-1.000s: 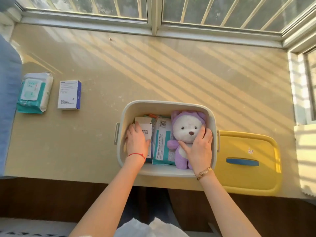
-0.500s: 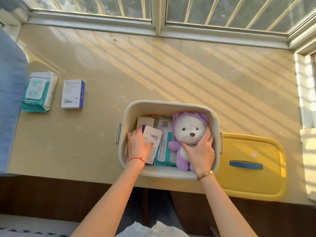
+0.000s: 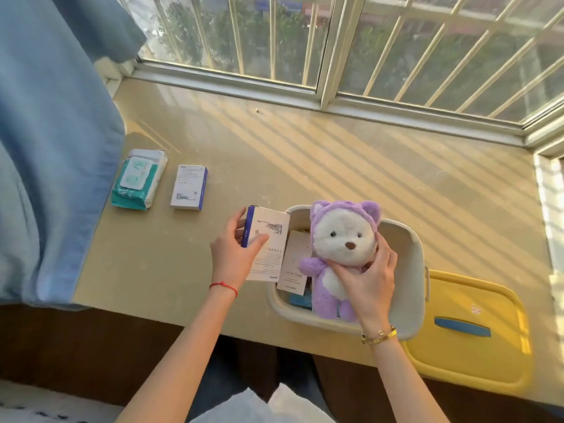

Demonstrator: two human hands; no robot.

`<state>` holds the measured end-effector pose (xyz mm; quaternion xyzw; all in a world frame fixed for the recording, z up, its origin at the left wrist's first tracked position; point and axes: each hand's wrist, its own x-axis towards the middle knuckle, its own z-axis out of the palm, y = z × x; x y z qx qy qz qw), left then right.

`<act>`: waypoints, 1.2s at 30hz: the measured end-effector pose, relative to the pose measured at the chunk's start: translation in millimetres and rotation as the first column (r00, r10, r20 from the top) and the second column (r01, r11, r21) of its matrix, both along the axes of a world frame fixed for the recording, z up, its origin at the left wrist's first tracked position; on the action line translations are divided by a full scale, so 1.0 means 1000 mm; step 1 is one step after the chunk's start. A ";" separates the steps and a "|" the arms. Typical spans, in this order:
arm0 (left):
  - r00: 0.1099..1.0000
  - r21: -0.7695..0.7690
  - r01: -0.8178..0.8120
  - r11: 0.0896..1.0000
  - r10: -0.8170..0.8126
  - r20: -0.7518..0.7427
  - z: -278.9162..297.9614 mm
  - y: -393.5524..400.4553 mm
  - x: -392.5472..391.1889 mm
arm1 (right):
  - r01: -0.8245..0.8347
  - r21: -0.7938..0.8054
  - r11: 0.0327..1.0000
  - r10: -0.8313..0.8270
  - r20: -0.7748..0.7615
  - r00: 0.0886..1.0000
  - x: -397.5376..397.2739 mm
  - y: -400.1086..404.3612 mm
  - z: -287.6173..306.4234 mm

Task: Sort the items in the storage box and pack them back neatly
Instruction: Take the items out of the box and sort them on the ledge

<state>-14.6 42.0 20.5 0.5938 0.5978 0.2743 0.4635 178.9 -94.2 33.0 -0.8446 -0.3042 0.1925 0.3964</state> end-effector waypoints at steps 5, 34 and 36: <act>0.992 -0.025 -0.115 0.993 0.117 0.050 0.019 0.053 -0.094 | -0.033 0.072 0.997 0.038 -0.066 0.997 -0.078 0.057 0.020; 0.992 -0.134 0.015 0.991 -0.032 -0.119 -0.157 0.297 -0.140 | 0.171 -0.121 0.978 -0.179 -0.062 0.982 -0.173 0.264 -0.135; 0.988 -0.101 0.017 0.995 -0.032 -0.149 -0.159 0.300 -0.137 | 0.137 -0.103 0.985 -0.143 -0.055 0.988 -0.161 0.277 -0.144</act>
